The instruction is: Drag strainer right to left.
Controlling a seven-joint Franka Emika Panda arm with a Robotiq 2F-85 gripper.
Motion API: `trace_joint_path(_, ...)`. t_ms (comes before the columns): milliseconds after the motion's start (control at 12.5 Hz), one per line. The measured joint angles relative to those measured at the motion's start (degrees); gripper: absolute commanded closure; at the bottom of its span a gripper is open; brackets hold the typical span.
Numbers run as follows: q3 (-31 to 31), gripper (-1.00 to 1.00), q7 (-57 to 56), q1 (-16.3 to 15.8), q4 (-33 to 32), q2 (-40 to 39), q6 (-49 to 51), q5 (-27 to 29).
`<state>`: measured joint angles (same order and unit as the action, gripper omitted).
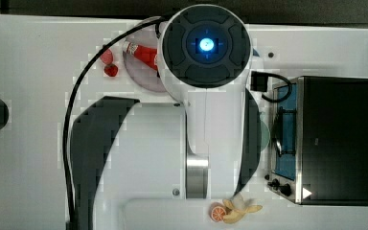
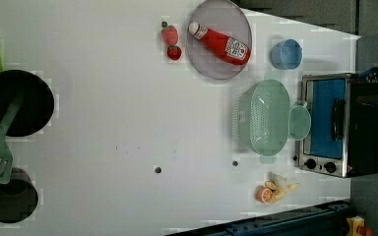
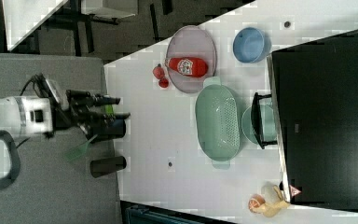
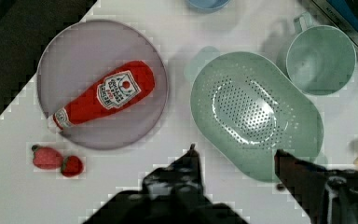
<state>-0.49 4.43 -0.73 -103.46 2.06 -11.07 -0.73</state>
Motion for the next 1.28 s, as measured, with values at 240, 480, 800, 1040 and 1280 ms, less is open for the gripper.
trace_joint_path(240, -0.8, -1.0, 0.0, 1.5, -17.7, 20.4, 13.4, -0.2)
trace_joint_path(480, -1.5, -1.0, 0.0, 1.9, -20.0, 35.2, 12.1, -0.3)
trace_joint_path(800, -0.8, -1.0, 1.1, 2.4, -22.7, 33.9, -6.4, -1.1)
trace_joint_path(1040, -0.4, -1.0, 7.9, 3.1, -29.3, 18.3, -18.9, -1.4)
trace_joint_path(1280, 0.5, -1.0, 19.7, 3.8, -33.2, 1.6, -27.3, -1.4)
